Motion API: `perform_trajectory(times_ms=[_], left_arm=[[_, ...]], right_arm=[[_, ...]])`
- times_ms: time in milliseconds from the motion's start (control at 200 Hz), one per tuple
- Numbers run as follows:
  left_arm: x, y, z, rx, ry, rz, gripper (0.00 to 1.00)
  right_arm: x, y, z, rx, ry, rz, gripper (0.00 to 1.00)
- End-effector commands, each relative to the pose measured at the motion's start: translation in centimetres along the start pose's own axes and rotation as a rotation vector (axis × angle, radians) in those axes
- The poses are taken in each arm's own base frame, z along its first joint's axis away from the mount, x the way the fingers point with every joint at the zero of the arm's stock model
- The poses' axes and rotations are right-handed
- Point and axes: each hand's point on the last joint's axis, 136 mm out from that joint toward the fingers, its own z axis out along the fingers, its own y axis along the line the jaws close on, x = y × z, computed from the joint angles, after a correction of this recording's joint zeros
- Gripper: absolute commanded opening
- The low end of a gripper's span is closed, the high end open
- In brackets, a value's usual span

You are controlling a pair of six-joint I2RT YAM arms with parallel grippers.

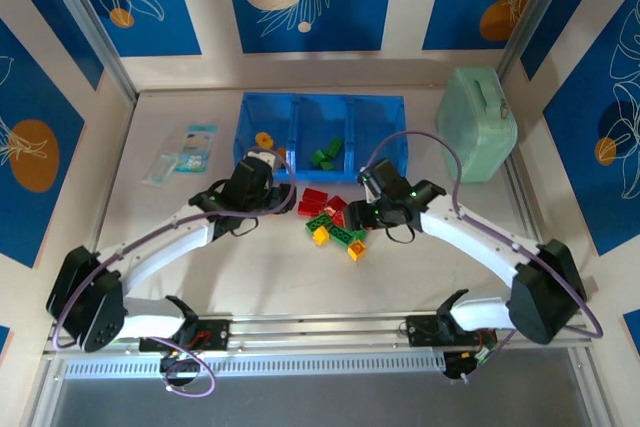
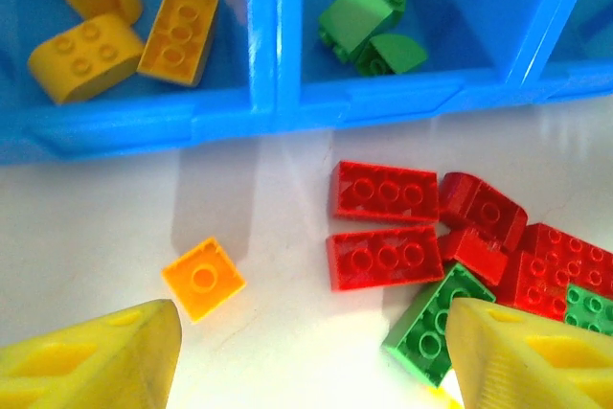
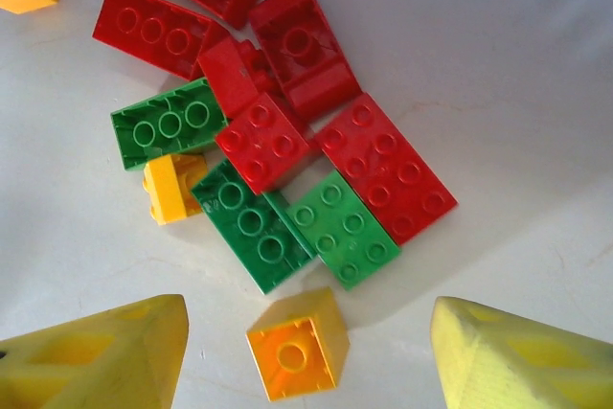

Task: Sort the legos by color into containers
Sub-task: Pick up the lego from the center of the table.

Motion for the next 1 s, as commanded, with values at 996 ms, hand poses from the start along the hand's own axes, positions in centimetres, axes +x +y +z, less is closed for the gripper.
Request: perform_trajectory(times_ms=[996], left_arm=[[5.7, 4.2, -2.2, -0.071, 0.01, -0.099, 0.72]], right_arm=[[-0.6, 1.8, 8.9, 0.183, 0.257, -0.069, 0.54]])
